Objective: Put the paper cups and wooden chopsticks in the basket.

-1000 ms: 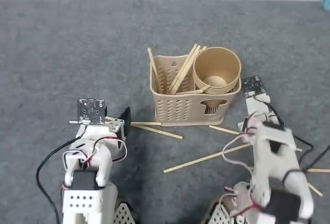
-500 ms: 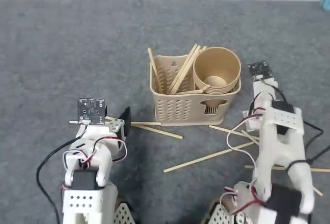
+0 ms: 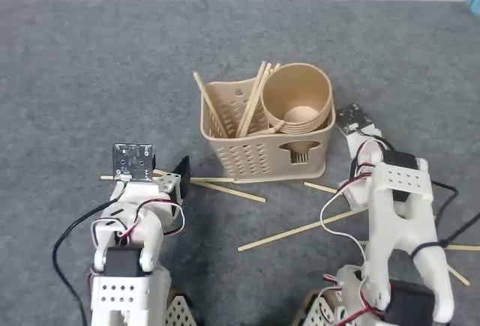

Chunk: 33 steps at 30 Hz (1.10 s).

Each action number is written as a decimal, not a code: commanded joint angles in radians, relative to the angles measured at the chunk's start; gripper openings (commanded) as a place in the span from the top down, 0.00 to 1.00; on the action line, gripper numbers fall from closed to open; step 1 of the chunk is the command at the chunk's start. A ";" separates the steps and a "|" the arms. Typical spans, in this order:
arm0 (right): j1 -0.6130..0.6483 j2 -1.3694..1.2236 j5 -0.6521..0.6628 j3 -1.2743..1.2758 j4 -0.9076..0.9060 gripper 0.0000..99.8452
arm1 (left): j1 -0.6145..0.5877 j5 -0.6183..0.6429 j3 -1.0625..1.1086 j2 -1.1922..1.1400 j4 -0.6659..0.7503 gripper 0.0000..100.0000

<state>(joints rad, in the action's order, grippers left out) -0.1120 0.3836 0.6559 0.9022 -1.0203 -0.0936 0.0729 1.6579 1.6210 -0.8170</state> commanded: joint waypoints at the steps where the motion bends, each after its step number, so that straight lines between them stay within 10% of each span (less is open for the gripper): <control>1: 0.012 0.004 0.025 0.005 0.050 0.81 | 0.008 -0.012 -0.004 0.014 0.000 0.79; 33: -0.266 -0.219 0.018 -0.226 0.163 0.99 | 0.008 -0.012 -0.002 0.014 0.000 0.79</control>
<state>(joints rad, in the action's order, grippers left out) -0.3360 0.1381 0.6651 0.7534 -0.8654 -0.0936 0.0729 1.6594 1.6210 -0.8170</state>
